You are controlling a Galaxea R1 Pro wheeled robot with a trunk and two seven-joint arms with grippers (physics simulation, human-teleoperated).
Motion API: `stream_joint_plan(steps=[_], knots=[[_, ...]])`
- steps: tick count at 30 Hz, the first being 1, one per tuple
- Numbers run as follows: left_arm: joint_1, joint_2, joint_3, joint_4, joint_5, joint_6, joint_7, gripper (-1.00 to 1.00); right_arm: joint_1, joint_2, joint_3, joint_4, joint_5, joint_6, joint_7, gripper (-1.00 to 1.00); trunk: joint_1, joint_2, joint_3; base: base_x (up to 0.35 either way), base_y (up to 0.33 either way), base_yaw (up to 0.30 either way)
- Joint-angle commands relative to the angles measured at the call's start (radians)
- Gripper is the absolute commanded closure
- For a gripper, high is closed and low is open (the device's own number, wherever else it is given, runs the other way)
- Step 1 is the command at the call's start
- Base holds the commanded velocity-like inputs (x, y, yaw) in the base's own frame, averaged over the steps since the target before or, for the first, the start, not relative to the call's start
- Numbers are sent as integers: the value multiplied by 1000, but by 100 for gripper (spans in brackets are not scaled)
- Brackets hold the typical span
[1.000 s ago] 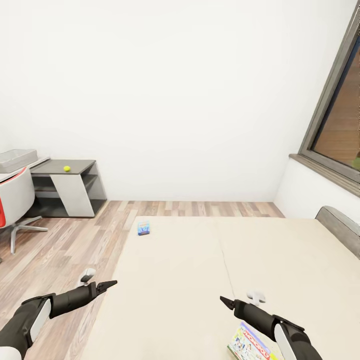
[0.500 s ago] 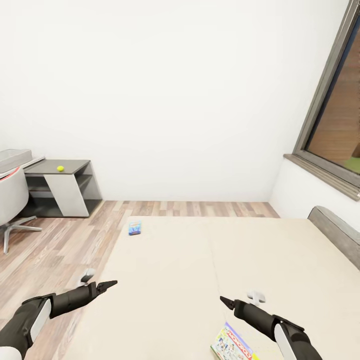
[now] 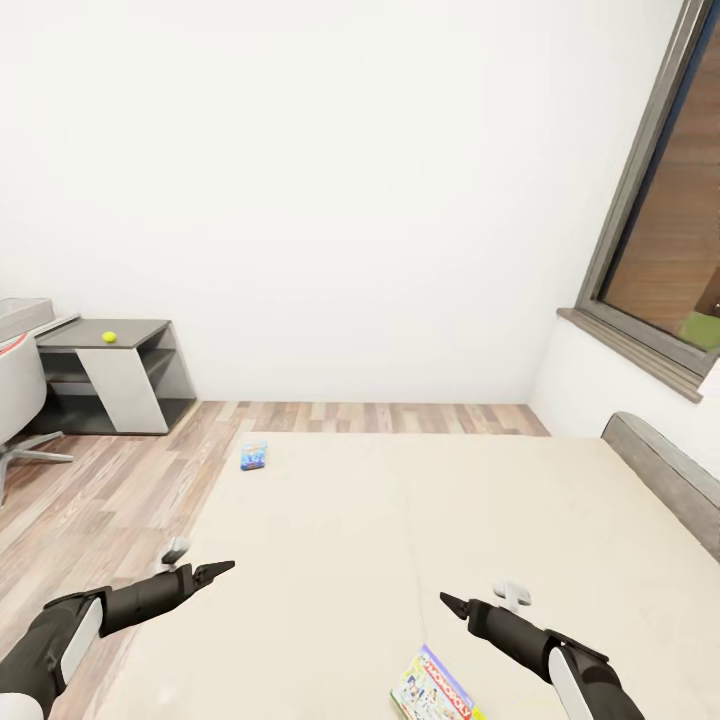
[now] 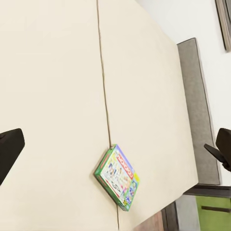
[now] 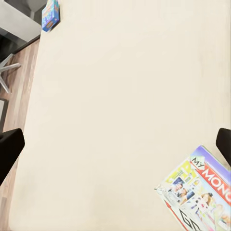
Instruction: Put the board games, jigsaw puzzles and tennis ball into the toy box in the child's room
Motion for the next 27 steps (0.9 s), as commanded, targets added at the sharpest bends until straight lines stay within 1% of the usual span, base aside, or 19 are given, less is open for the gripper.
stream_joint_plan(steps=[1, 22, 27], knots=[[-1, 0, 1, 0, 3, 7, -2, -100, -1, 0, -2, -1, -8, 8, 2, -100, 1, -2, -2, 0, -56, 0], [-1, 0, 1, 0, 3, 7, -2, -100, -1, 1, -2, -1, -10, 10, 2, -100, 1, -2, -2, 0, -10, 0], [-1, 0, 1, 0, 3, 7, -3, -100, -2, 11, -2, -1, -8, 29, 1, -100, 1, -2, -2, 0, 0, 0]])
